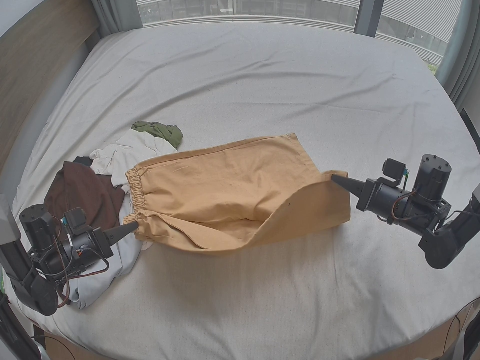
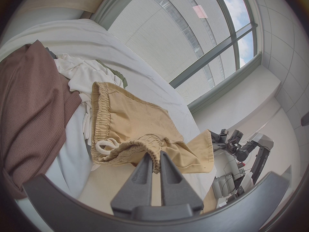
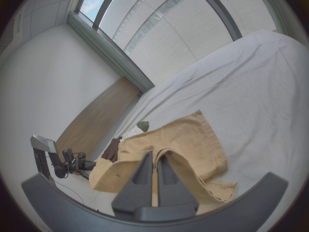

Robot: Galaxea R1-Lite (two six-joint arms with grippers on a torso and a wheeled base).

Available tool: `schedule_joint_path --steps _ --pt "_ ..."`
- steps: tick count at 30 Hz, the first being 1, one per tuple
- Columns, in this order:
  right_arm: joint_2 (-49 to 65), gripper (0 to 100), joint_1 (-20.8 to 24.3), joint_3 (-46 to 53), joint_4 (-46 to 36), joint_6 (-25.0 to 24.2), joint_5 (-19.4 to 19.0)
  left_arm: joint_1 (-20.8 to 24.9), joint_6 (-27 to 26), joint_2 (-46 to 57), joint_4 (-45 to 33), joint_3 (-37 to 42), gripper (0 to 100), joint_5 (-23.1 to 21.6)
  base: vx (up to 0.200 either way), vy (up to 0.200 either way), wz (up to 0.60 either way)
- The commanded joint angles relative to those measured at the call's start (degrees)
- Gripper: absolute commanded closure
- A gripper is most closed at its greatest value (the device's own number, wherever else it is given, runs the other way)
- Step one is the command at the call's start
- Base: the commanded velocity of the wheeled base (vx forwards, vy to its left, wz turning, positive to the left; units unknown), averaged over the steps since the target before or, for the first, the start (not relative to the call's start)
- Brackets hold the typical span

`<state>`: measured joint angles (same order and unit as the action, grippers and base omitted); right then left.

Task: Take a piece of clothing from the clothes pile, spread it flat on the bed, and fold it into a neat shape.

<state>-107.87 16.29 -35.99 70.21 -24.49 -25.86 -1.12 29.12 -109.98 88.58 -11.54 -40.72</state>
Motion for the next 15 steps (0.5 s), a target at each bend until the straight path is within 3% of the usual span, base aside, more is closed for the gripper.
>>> schedule_joint_path --steps 1,15 --pt "-0.41 100 -0.03 -3.48 -0.77 -0.47 -0.07 -0.46 0.14 -0.76 0.02 -0.5 100 -0.06 0.0 0.0 0.0" --pt "-3.92 100 -0.29 -13.58 -4.99 -0.91 -0.34 -3.01 1.73 -1.37 0.02 -3.92 100 0.11 0.0 0.0 0.0"
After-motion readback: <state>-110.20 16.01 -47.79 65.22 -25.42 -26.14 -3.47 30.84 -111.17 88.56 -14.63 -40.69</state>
